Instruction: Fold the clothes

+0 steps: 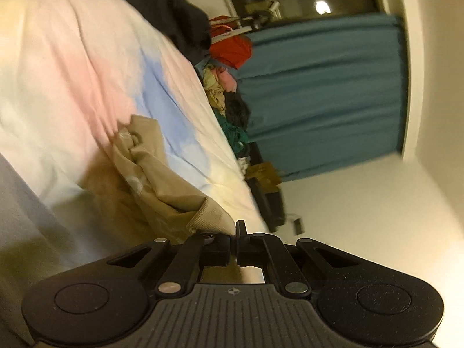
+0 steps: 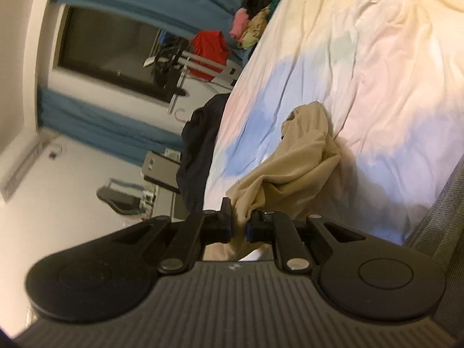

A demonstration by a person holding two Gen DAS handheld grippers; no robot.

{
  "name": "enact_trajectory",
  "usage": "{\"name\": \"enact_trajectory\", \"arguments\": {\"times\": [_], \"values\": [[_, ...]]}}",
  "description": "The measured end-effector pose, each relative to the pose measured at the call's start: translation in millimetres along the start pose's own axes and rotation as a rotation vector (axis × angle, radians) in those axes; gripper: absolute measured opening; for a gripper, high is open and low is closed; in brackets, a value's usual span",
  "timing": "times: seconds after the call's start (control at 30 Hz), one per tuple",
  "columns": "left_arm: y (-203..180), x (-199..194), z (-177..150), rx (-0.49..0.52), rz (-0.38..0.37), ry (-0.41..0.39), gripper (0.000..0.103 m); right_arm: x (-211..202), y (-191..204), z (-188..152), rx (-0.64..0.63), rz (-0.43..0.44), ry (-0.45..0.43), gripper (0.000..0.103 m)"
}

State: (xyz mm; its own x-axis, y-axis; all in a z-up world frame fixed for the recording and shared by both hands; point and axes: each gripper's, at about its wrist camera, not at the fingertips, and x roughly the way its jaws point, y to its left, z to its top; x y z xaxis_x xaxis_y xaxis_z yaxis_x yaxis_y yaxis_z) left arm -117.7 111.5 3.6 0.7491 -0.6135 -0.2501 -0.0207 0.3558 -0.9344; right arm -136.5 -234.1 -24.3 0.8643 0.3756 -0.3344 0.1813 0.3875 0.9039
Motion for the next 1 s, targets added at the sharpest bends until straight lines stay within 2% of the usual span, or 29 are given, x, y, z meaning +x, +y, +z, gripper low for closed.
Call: {"name": "enact_trajectory", "arguments": {"times": [0.17,0.27,0.47,0.6,0.7,0.8,0.87,1.0], "values": [[-26,47,31,0.051,0.059,-0.019,0.004,34,5,32,0.061,-0.043,-0.031,0.014],[-30,94,56,0.091,0.137,-0.039,0.003,73,-1,53,0.126,-0.109,-0.032,0.014],[-1,169,94,0.149,0.287,-0.049,0.003,156,-20,83,0.124,-0.241,0.002,0.014],[30,190,111,0.257,0.272,-0.084,0.004,193,-39,96,0.106,-0.279,0.049,0.014],[53,200,119,0.267,0.256,-0.071,0.004,213,-47,104,0.074,-0.284,0.091,0.014],[66,214,126,0.259,0.300,-0.058,0.004,230,-51,112,0.028,-0.278,0.136,0.015],[67,221,128,0.297,0.335,-0.051,0.004,236,-56,115,0.028,-0.268,0.152,0.015],[70,231,130,0.313,0.350,-0.030,0.004,241,-68,120,0.065,-0.237,0.181,0.015]]}}
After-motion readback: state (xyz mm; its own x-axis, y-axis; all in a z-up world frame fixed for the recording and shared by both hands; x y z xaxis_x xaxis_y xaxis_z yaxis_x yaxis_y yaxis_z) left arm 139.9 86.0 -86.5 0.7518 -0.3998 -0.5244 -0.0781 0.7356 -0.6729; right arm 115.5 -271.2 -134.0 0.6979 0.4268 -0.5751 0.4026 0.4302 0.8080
